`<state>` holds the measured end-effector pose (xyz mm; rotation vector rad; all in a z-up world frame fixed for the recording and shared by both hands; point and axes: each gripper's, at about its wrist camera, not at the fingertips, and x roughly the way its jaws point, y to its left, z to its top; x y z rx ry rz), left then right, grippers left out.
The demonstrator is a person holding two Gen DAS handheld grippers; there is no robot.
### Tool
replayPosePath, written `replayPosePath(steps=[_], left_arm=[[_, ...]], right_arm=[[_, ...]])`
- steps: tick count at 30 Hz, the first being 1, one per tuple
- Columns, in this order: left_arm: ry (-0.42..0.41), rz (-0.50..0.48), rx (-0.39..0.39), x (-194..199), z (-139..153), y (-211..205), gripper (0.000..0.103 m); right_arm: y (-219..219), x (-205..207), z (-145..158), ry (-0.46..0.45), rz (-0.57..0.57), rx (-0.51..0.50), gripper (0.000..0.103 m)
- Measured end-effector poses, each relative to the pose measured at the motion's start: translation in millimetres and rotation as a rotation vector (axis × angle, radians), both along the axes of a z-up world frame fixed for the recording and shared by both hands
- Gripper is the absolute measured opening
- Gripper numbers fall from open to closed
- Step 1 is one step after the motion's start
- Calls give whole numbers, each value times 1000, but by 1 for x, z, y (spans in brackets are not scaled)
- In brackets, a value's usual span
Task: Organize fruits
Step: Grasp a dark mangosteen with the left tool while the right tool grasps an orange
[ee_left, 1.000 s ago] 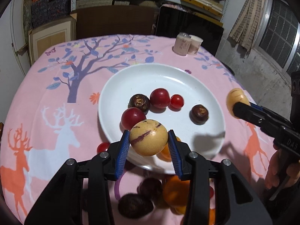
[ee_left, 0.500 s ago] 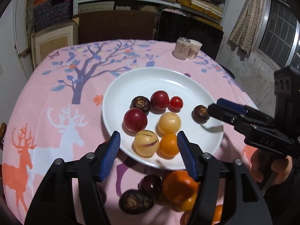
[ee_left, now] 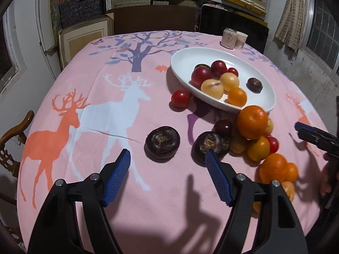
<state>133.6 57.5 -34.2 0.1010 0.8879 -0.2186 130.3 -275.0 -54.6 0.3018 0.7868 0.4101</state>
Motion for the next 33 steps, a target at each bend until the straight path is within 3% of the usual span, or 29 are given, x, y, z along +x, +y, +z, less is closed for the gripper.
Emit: replayPosePath(steps=[5,7,9,13,19,33], left_arm=[[34,6,-5,27,-20,-6,60],[73,17,-19,39,-29,-4,48],[52,20,-11,38,-30,-4,42],[8,-11,-12,17,-20,-9,42],[-12,-39,-95,-21,-5,-5,42],[3,-81,-134,-51,-5,-12,42]], right_arm=[[-6,-8,-6,31,-19,24,65],[-5,-10,-6,32,-18,18,65],[-4,-13,-5,22,-13,4,65],[8,-22,-2,-12,38,-37,65],[27,-38,2,-48,182,-71,64],[62,-40,-6,11,264,-275,58]])
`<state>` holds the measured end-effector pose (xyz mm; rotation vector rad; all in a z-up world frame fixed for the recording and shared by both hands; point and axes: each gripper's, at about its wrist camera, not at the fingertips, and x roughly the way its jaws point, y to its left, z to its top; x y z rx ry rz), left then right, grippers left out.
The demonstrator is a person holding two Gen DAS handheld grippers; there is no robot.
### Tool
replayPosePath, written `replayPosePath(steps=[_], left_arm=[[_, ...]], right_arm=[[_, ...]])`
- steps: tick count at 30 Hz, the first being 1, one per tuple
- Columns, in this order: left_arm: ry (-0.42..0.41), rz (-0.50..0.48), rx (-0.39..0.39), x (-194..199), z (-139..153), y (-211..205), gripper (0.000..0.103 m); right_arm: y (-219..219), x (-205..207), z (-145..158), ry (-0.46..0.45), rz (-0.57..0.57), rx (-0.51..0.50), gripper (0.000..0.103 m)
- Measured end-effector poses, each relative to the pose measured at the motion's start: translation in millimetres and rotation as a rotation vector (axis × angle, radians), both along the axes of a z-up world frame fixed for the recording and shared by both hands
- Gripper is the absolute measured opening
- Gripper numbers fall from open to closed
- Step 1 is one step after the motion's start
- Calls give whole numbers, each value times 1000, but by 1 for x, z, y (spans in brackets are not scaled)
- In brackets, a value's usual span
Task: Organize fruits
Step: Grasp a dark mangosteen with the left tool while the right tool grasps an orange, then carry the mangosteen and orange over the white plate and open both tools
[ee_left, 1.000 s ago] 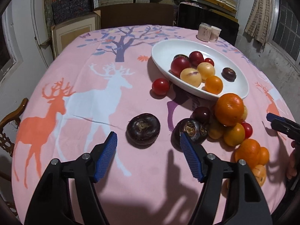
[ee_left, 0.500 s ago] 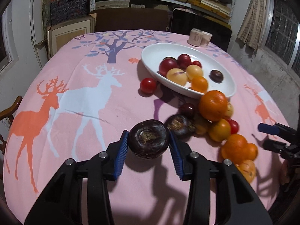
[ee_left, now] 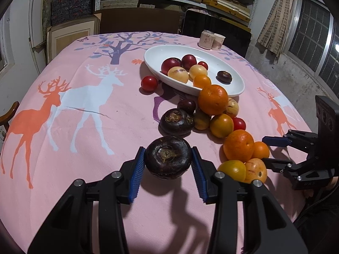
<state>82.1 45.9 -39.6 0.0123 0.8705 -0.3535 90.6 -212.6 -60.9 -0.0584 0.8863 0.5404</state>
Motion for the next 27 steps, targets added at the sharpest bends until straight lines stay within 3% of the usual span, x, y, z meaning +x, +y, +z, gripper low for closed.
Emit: replayPosePath(steps=[3,6,11,27], left_arm=[[0,-3,3,-2,0,-1,42],[-2,3,5,-4,1,-1,42],[0,12,8,-4,1,0,42],[-21,2,9,-8,11,-5,42]], right_arm=[[11,4,1,-14,17,-40,54],[16,8,-1,0,35,-25,37],[14,5,-1,1,51,3,37],[-34,-1,8,-42,-109,122,37]])
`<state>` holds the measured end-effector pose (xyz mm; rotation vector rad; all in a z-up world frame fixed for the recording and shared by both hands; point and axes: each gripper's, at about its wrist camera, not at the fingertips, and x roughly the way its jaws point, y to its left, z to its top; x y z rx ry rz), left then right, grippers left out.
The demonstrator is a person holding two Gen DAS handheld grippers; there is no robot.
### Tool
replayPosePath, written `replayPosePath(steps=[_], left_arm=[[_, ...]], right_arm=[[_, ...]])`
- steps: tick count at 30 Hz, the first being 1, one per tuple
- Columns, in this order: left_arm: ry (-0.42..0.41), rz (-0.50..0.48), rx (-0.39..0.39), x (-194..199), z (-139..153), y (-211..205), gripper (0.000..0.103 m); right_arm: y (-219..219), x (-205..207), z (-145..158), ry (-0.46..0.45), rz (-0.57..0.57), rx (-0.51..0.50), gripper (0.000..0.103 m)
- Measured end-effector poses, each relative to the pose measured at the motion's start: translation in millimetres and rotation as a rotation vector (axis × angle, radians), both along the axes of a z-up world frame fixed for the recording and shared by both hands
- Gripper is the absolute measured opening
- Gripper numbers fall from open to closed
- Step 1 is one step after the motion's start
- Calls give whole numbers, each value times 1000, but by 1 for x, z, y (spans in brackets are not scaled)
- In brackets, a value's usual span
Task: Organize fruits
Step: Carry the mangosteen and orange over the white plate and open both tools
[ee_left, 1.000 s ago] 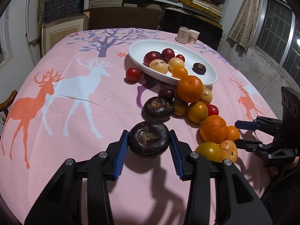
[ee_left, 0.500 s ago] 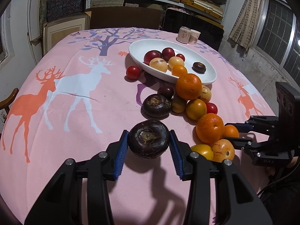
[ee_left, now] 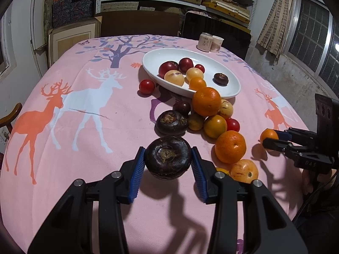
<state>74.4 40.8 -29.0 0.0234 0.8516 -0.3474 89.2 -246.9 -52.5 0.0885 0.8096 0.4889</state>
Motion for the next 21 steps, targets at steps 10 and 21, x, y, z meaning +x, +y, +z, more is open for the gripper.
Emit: replayPosePath(steps=[10,21], left_arm=[[-49,-32,-4,9,33,-14,42],[-68,-87,-2,103,70,-81,42]], right_arm=[[-41,5,29,-62,-121,80,37],[-62,82,67,-151,-240,113,37]])
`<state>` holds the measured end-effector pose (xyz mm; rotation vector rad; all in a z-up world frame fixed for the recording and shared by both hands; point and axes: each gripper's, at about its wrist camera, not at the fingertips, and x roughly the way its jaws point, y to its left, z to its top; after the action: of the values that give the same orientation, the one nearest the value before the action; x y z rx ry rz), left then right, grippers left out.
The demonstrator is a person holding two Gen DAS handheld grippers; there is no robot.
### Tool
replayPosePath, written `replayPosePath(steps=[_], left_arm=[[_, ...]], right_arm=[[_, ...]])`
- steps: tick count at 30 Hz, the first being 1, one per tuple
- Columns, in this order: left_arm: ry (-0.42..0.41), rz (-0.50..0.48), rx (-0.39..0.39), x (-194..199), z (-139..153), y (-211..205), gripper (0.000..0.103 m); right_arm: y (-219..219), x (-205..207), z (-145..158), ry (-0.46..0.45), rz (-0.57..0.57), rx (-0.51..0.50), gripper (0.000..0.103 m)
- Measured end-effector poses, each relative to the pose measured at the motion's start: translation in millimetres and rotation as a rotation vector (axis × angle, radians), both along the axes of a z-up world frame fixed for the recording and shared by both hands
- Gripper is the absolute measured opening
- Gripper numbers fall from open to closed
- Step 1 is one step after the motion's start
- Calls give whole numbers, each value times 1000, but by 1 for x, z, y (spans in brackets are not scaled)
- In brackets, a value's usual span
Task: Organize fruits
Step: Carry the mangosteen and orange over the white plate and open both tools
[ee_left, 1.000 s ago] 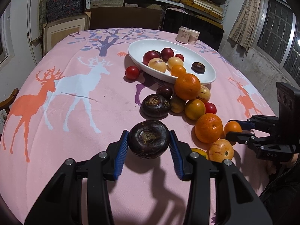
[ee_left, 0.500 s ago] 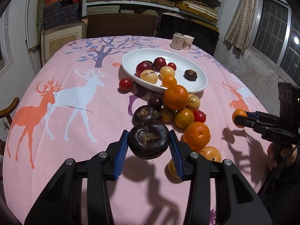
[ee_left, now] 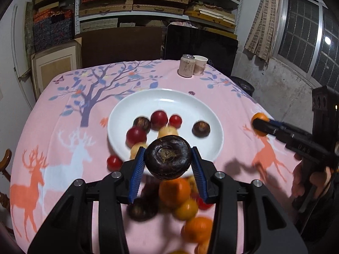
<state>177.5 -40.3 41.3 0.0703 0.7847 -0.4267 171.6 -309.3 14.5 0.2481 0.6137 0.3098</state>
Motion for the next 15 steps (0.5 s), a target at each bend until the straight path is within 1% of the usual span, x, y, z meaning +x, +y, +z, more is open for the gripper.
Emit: replayPosePath(steps=[2,4,6,10,12,15], left_arm=[[-8,15,10,28,2,-10,42],[3,29,6,57,-2,-17,42],[47,56,-3,94,-14,-22,42],[140,129,14,155,-41,-24,42],[166,148,20,175,-51,-26,42],[194,144,30,188,-62,-29,42]], right_arm=[[9,22,-1,-13,3,-33,37],[16,43,-5,-18,-1,-58,37],[21,69,-13,-13,-16,-82,37],[34,114,-36,50,-26,-121,37],[39,126,-45,71,-22,-140,37],[44,133,-54,87,-18,-150,37]])
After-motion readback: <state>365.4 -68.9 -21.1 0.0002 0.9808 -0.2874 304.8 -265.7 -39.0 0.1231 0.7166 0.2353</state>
